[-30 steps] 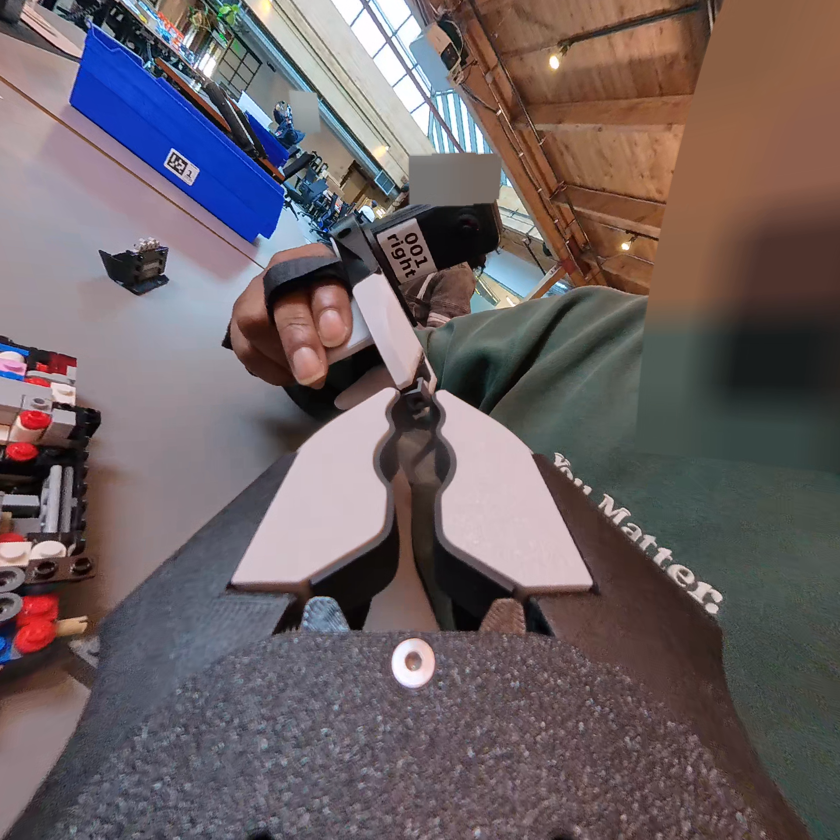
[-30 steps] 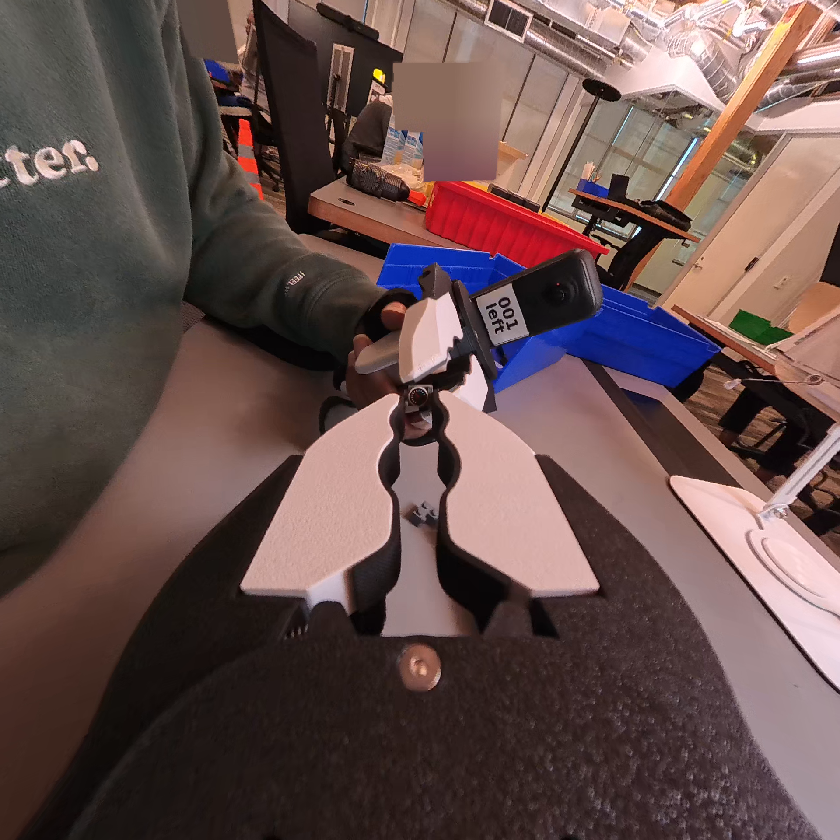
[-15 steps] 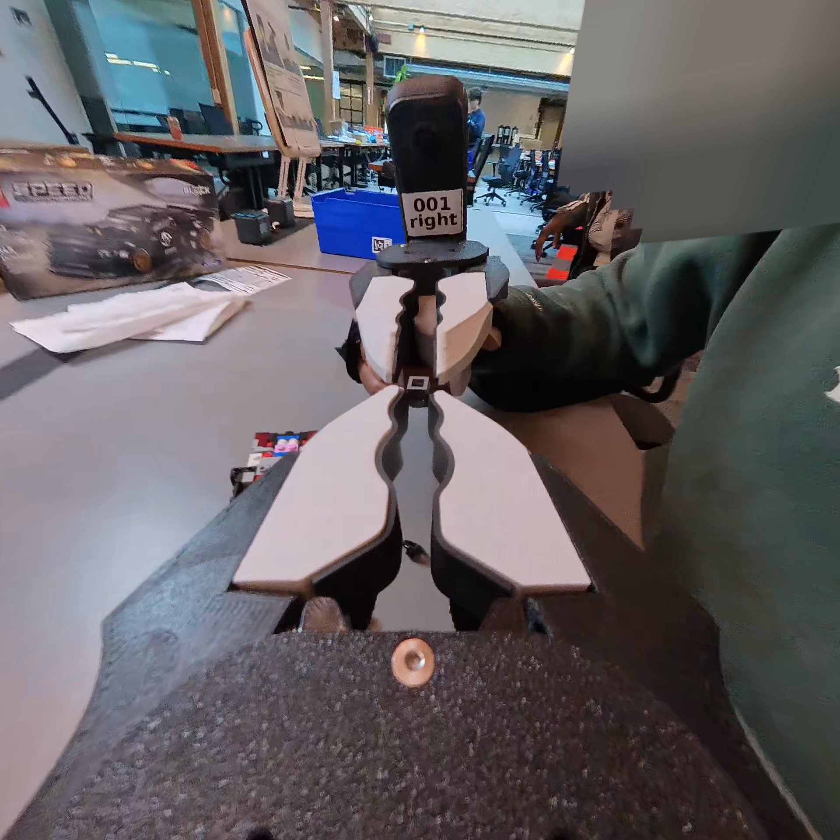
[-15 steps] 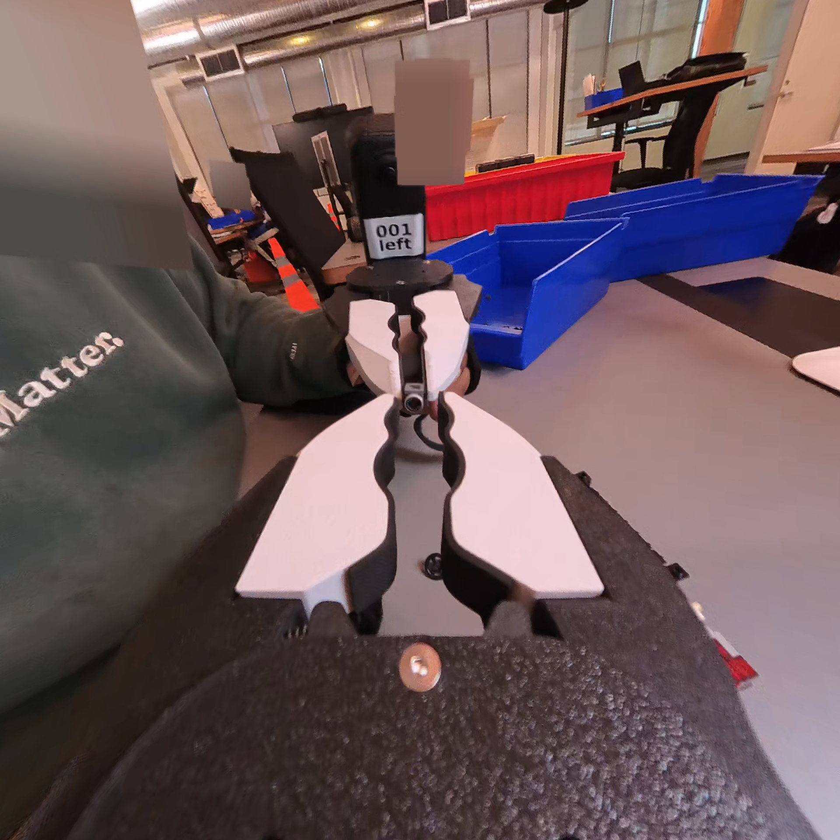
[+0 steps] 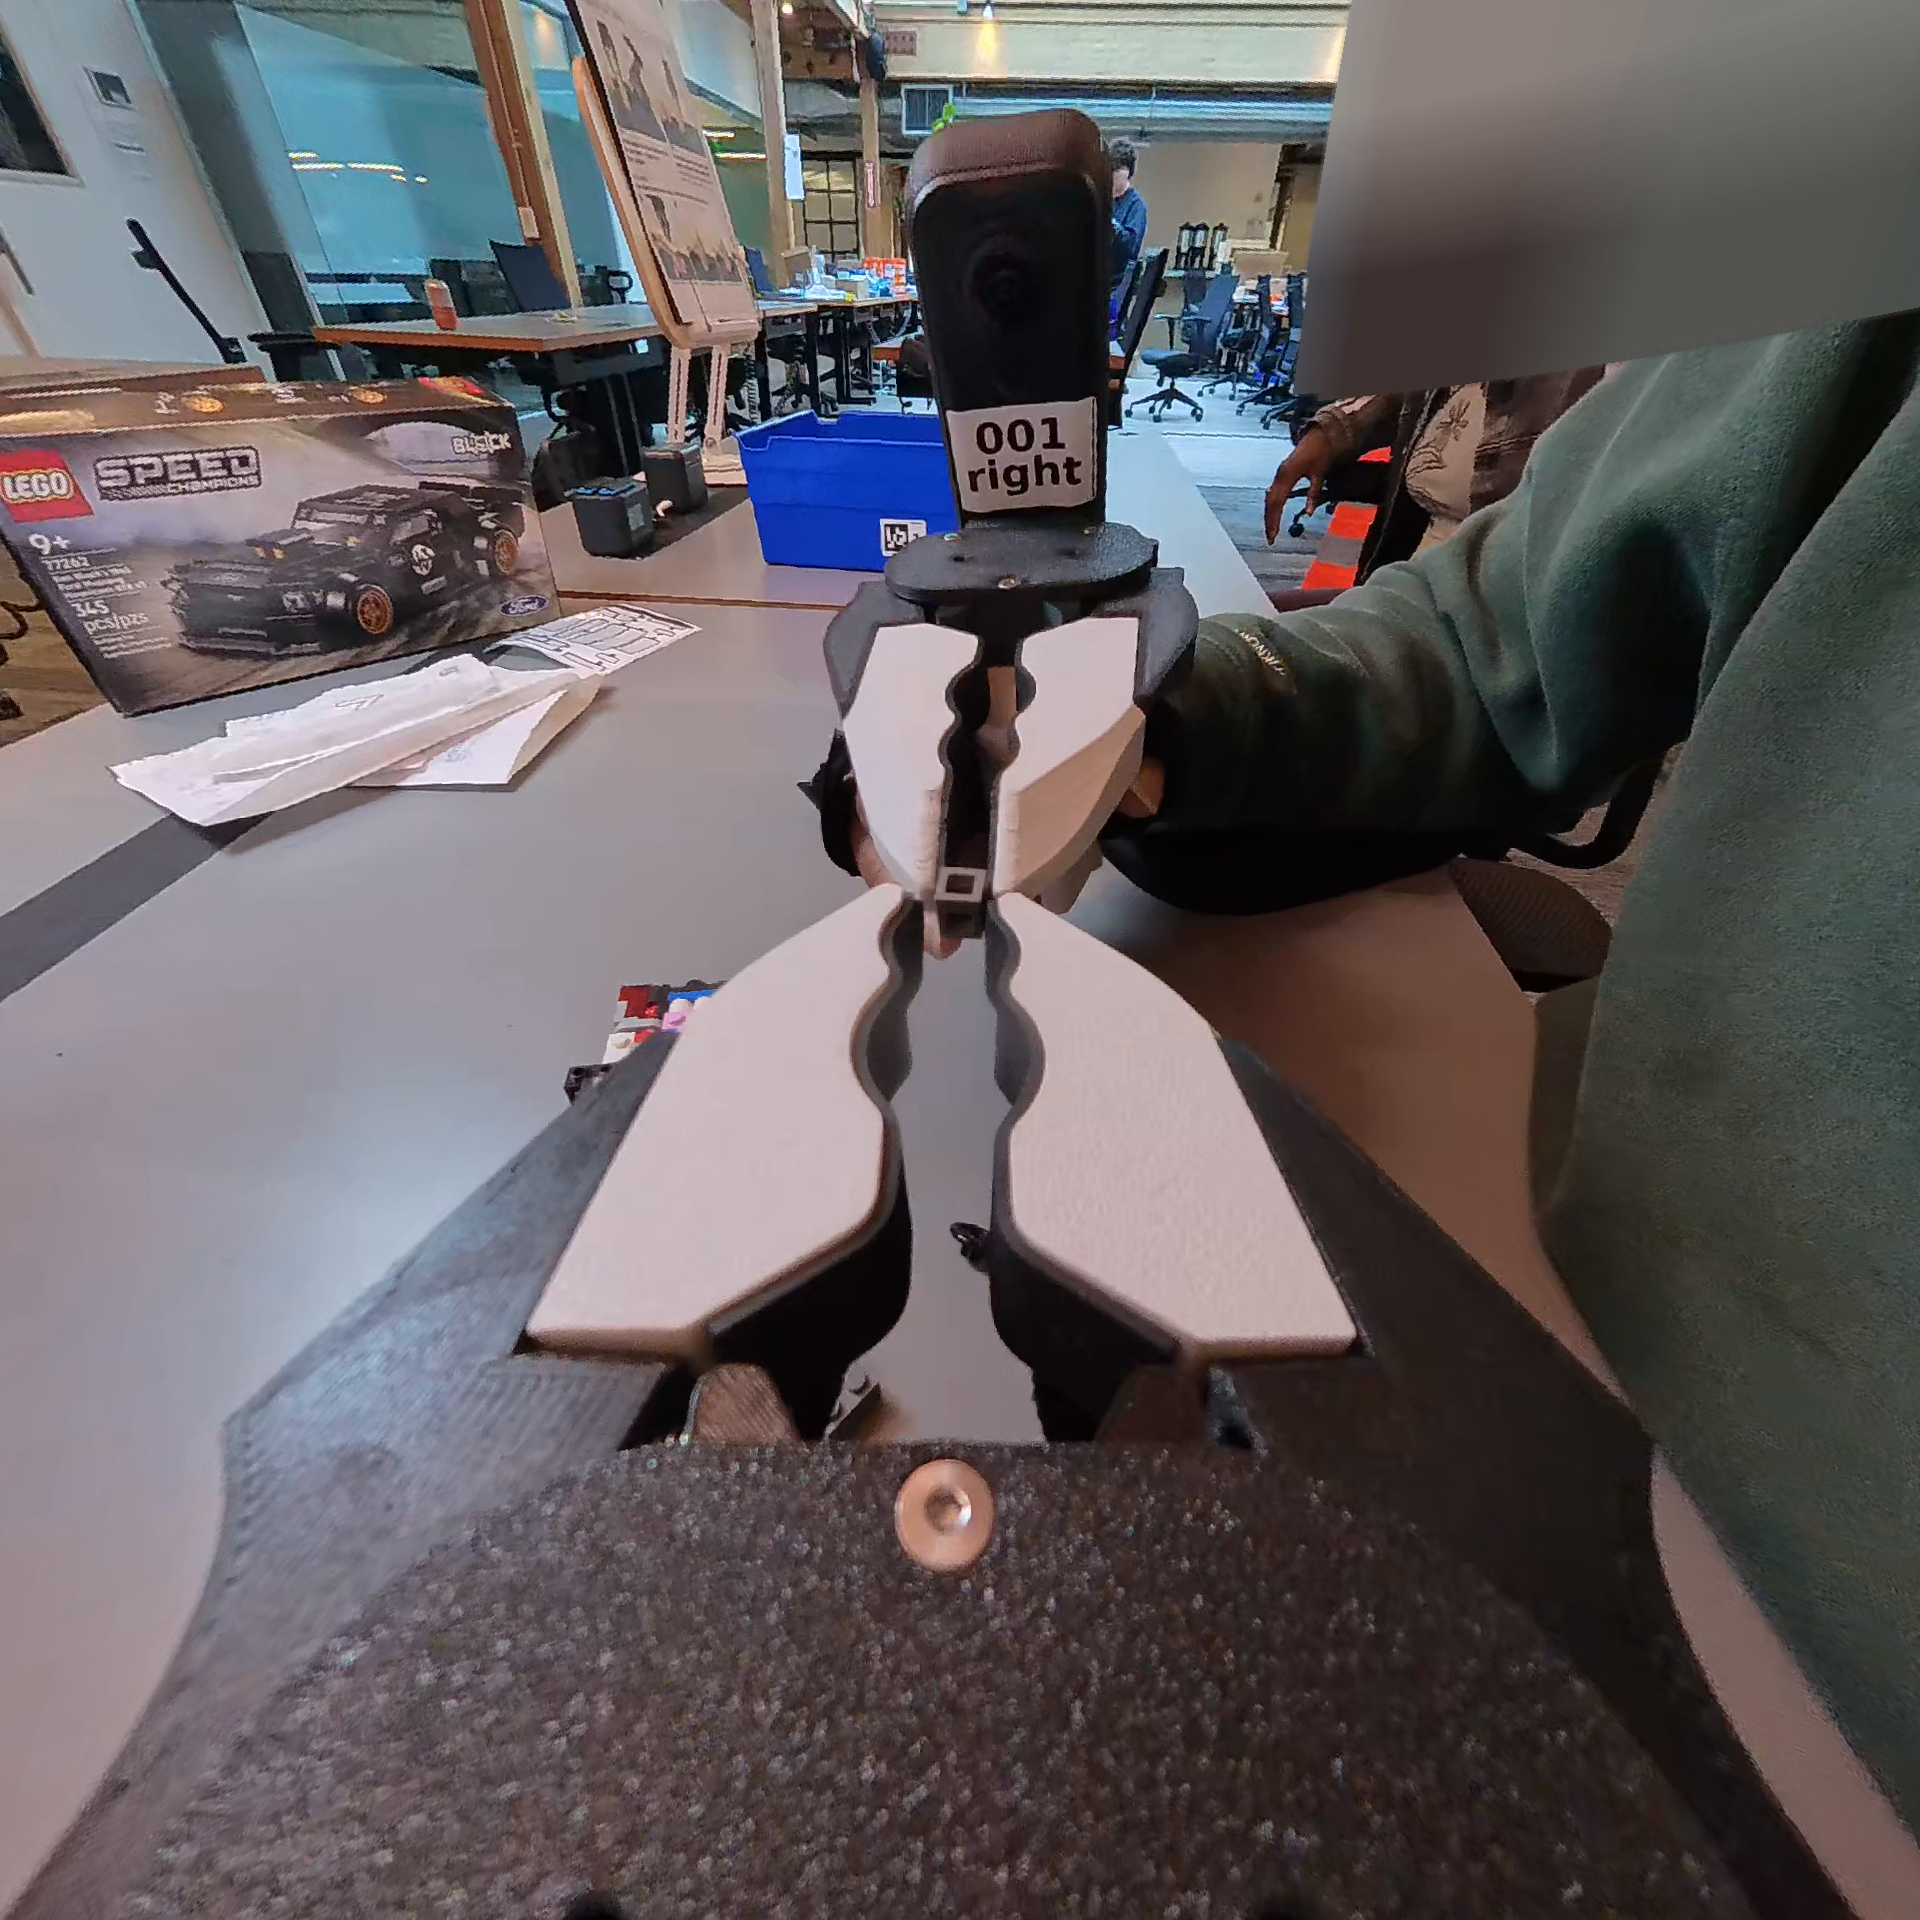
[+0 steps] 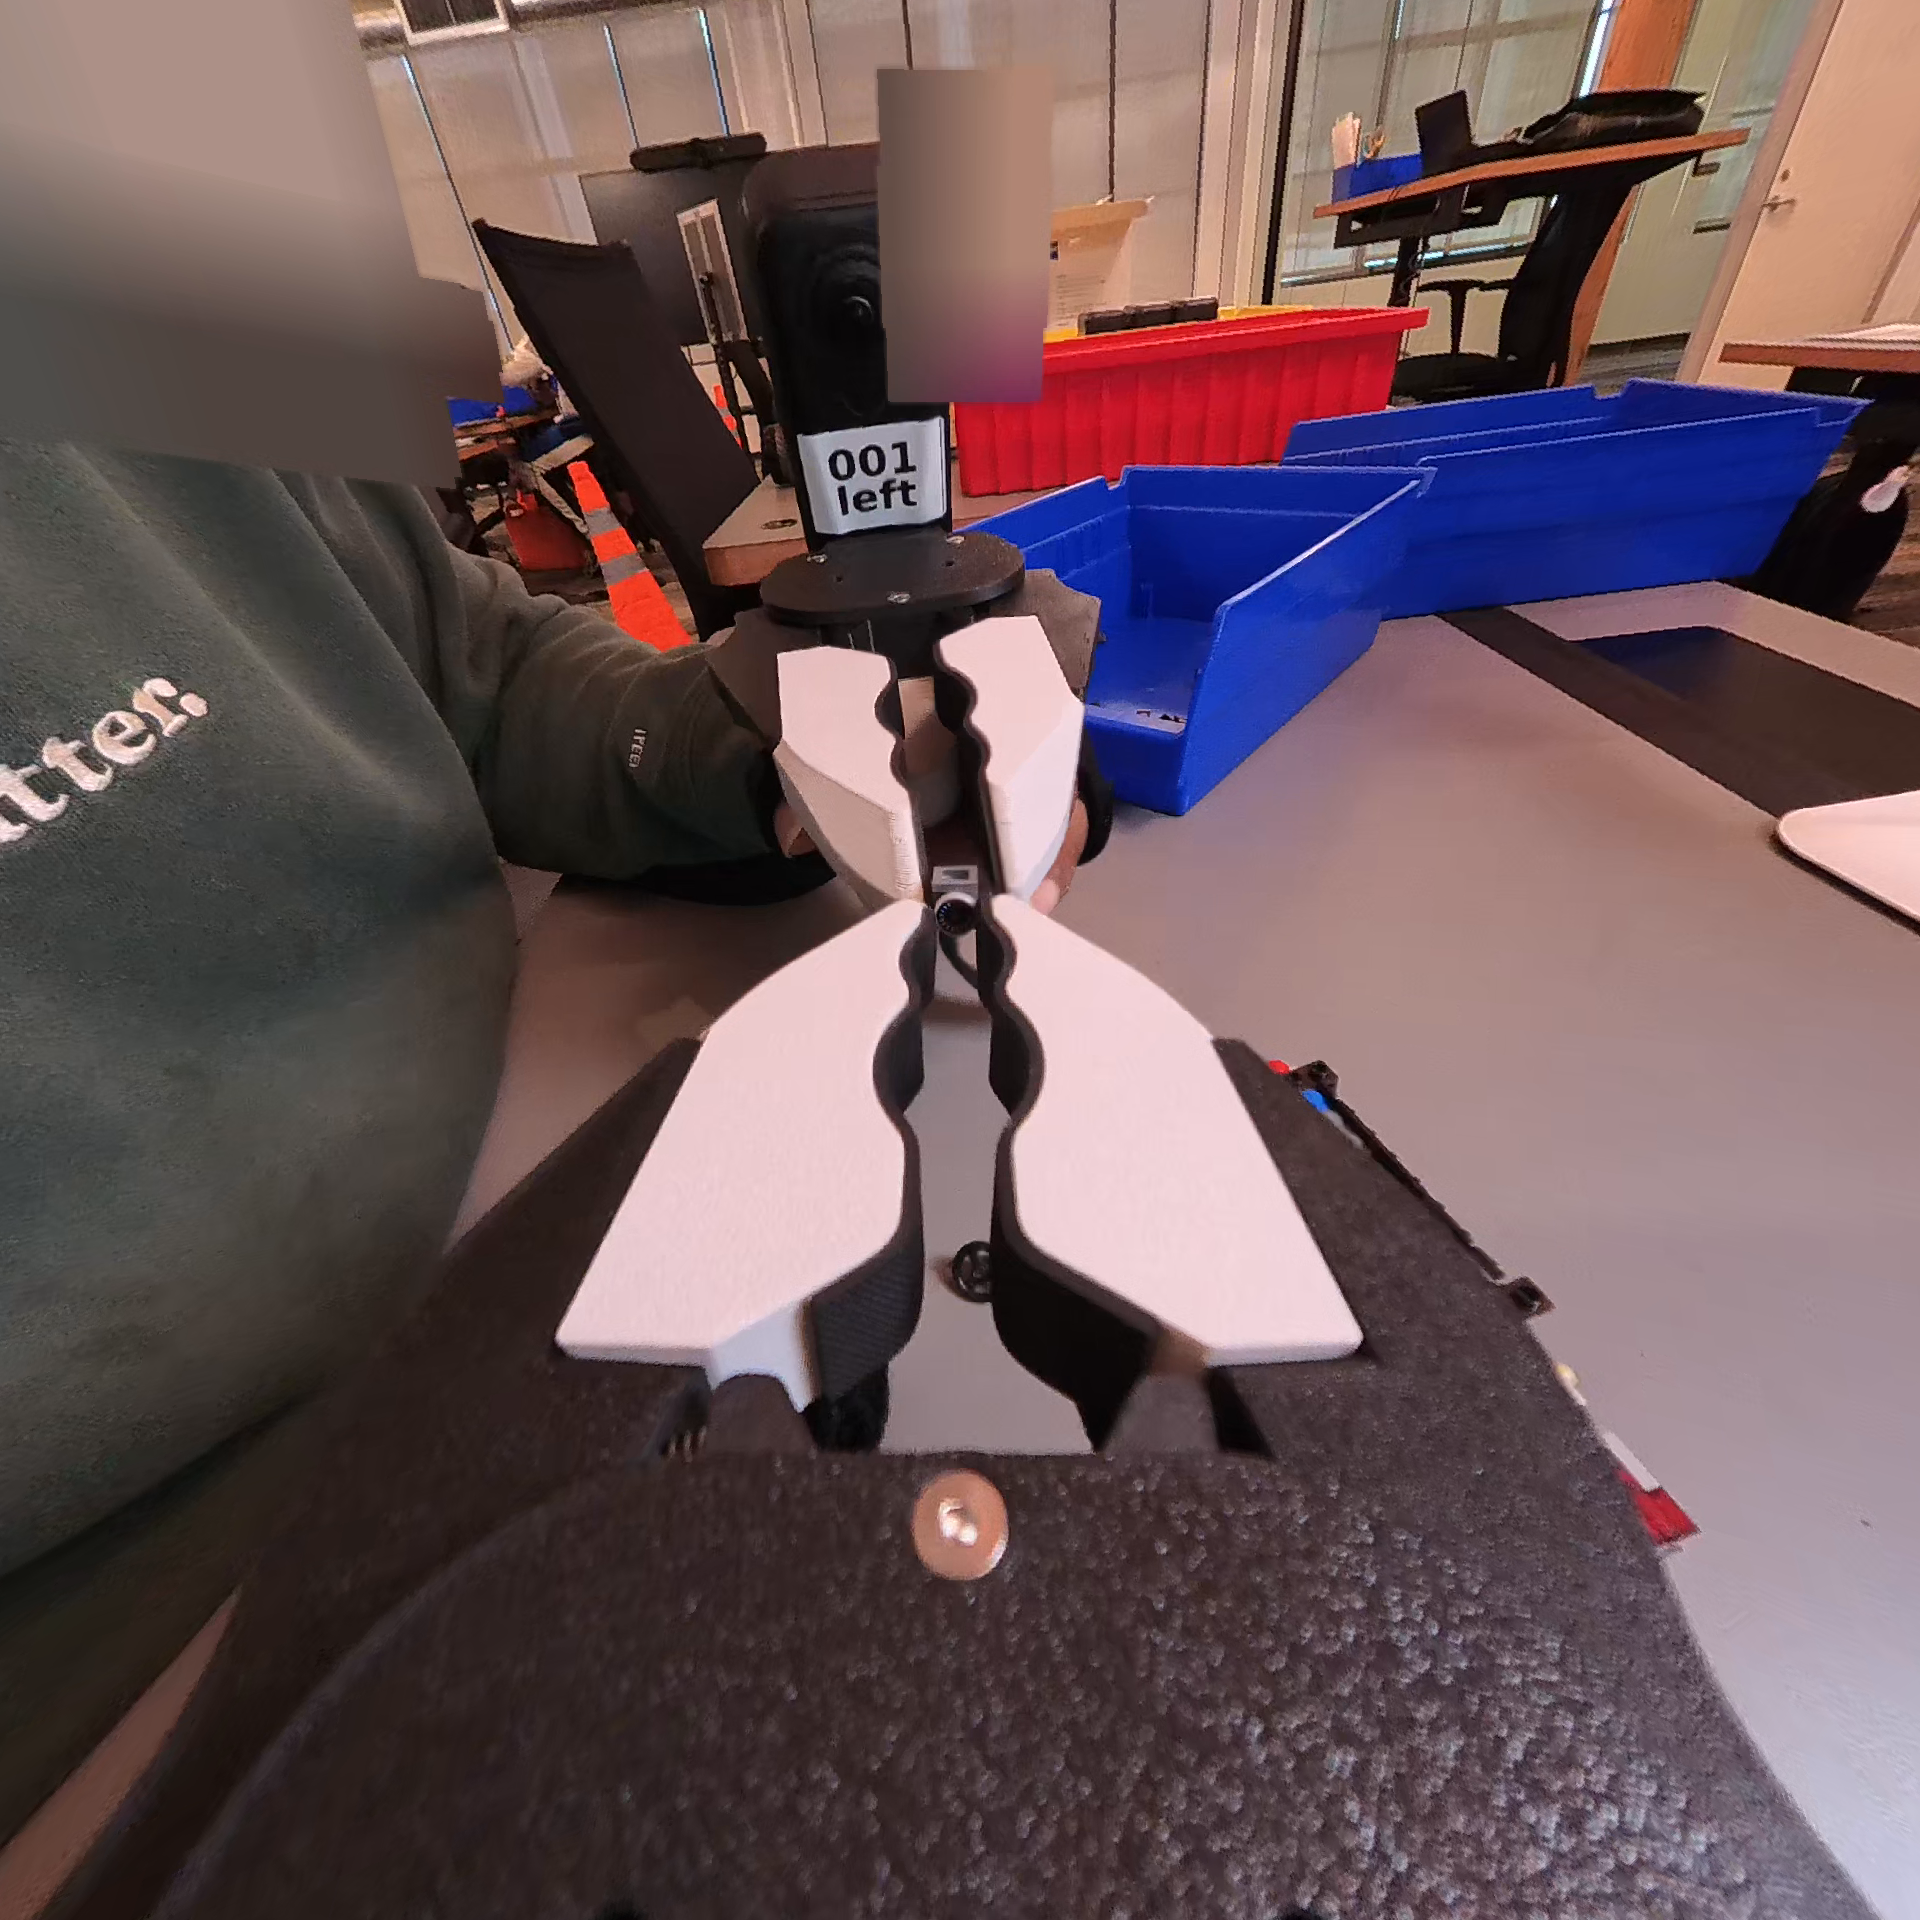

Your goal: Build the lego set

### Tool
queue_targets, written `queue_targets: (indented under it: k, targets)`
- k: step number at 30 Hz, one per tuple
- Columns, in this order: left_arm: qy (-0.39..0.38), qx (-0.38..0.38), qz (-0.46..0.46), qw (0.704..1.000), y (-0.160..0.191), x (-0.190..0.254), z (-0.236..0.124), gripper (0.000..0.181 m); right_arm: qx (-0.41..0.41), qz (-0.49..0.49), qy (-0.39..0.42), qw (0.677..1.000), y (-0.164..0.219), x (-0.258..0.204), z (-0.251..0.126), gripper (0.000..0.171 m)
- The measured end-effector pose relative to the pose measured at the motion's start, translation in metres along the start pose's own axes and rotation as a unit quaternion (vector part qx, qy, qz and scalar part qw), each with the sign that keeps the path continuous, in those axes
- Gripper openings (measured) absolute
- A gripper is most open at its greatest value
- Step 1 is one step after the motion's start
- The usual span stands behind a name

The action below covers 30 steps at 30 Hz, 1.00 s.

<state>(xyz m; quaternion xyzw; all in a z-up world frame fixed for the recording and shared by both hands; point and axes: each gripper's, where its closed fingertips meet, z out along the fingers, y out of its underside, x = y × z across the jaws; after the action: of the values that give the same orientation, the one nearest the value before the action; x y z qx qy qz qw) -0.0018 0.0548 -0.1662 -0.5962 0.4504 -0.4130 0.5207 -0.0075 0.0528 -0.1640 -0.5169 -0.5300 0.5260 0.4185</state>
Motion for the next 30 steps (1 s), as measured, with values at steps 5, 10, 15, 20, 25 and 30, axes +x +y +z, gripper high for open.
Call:
queue_targets:
  k: [5, 10, 15, 20, 25, 30]
  targets:
    - [0.013, -0.005, -0.011, 1.0, -0.001, 0.002, 0.0, 0.009, 0.0, -0.013, -0.003, 1.0, -0.002, -0.002, 0.0, 0.007]
    - [0.029, -0.007, -0.022, 0.999, -0.003, 0.004, -0.002, 0.009, 0.037, 0.009, -0.027, 0.999, -0.011, -0.005, -0.003, 0.006]
    - [-0.016, -0.014, -0.044, 0.999, 0.0, -0.029, -0.025, 0.009, 0.022, -0.036, 0.016, 0.999, -0.024, 0.011, -0.03, 0.006]
    - [-0.009, -0.052, -0.047, 0.997, 0.023, -0.026, -0.013, 0.009, -0.246, -0.104, 0.021, 0.963, 0.074, 0.01, -0.01, 0.007]
    - [0.014, -0.123, -0.008, 0.992, 0.05, -0.011, -0.002, 0.008, -0.373, -0.106, 0.026, 0.921, 0.122, 0.012, -0.014, 0.009]
    - [0.036, -0.199, 0.022, 0.979, 0.077, 0.002, 0.002, 0.009, -0.379, -0.094, 0.033, 0.92, 0.122, 0.014, -0.016, 0.023]
